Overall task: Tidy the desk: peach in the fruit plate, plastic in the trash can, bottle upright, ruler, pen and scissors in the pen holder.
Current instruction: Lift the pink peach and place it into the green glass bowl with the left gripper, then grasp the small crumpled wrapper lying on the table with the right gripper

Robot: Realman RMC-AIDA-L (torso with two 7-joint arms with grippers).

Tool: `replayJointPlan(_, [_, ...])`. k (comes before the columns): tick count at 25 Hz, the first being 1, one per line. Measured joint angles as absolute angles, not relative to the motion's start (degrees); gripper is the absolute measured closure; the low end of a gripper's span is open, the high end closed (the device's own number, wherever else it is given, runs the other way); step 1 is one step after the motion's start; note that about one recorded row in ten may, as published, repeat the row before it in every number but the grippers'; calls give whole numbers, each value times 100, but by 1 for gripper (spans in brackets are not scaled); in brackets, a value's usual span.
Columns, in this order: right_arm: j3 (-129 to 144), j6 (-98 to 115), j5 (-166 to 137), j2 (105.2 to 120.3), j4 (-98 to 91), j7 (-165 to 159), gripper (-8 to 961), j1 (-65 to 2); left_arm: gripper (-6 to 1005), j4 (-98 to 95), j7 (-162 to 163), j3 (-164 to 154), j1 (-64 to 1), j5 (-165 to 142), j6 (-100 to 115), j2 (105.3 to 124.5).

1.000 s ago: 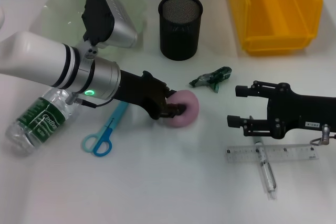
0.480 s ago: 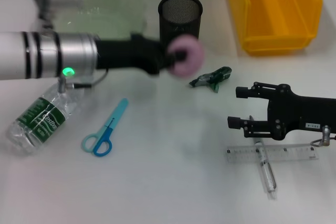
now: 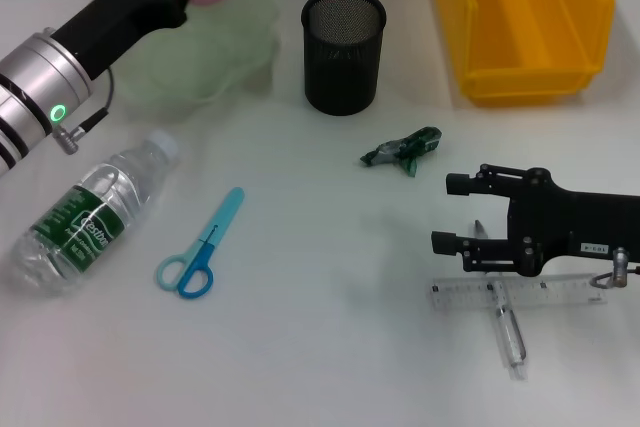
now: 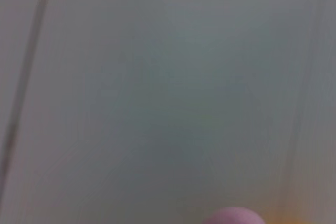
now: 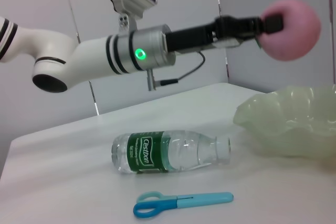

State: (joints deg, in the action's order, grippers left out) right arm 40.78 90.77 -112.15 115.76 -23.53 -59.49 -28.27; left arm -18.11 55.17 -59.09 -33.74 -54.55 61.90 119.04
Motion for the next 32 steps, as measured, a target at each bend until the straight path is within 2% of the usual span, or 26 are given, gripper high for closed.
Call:
replayJointPlan(4, [4079, 9123, -11215, 11581, -2356, -5949, 247, -2814, 945, -1595, 4894, -5939, -3534, -5228, 5430, 11916])
replayJointPlan(16, [4078, 9217, -11215, 11599, -2356, -5950, 253, -2771, 718, -1414, 4605, -5891, -3696, -5026, 4780, 11918])
replayJointPlan(23, [4030, 9222, -11193, 11602, -2355, -5965, 257, -2768, 432, -1435, 5059, -5984, -3595, -5080, 5201, 11887])
replayJointPlan(27, [3880, 9258, -11175, 11599, -2355, -5983, 259, -2771, 275, -1789, 6119, -6534, -3259, -5536, 6436, 11741])
replayJointPlan(29, [3768, 9280, -11174, 11594, -2355, -6034, 260, -2801, 228, -2260, 6659, -6883, -2942, -6134, 7424, 11593])
replayJointPlan(31, [3750, 9294, -11173, 11589, -2355, -6066, 261, -2814, 181, -2357, 6752, -6907, -2878, -6331, 7690, 11564])
replayJointPlan(32, [3732, 9350, -11172, 11570, -2355, -6161, 262, -2842, 158, -2569, 6912, -6922, -2730, -6878, 8339, 11485])
